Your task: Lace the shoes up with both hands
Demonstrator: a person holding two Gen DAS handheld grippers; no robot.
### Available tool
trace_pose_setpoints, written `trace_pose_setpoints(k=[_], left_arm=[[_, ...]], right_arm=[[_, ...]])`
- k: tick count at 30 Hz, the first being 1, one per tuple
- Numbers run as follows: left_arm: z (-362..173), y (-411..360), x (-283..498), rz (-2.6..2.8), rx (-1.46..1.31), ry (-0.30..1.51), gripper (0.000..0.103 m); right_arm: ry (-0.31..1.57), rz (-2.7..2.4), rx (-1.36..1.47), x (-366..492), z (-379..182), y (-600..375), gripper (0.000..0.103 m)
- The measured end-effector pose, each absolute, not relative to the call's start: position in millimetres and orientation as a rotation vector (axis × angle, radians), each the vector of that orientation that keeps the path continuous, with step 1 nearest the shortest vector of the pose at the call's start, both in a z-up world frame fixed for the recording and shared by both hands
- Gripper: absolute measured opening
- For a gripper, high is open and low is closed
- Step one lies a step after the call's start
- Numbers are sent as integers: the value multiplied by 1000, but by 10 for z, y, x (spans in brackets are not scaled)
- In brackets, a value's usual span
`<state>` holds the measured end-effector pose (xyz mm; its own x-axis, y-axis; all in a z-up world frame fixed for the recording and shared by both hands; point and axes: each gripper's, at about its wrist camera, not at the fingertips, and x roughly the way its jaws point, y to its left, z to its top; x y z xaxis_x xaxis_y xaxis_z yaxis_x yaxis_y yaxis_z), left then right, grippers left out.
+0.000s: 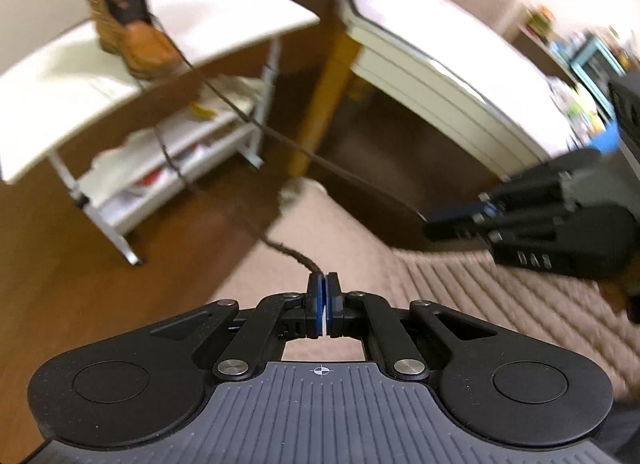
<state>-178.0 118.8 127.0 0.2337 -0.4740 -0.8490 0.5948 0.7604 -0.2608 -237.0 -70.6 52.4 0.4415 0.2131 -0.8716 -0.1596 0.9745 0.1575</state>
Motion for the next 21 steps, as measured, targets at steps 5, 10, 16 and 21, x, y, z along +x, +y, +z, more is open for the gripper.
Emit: trace_pose_setpoints(k=[5, 10, 16, 21], left_arm=[[1403, 1135, -1705, -723, 108, 1072, 1], [1424, 1100, -1681, -732, 105, 1063, 1], [1484, 1139, -1596, -743, 121, 1032, 1], [1772, 1488, -1189, -632, 166, 918, 1]], right_arm=[[1054, 232, 36, -2290, 620, -639, 2], [1023, 220, 26, -2209, 735, -646, 2], [996, 215, 56, -2149, 814, -716, 2], [907, 151, 84, -2022, 1038, -893, 2]])
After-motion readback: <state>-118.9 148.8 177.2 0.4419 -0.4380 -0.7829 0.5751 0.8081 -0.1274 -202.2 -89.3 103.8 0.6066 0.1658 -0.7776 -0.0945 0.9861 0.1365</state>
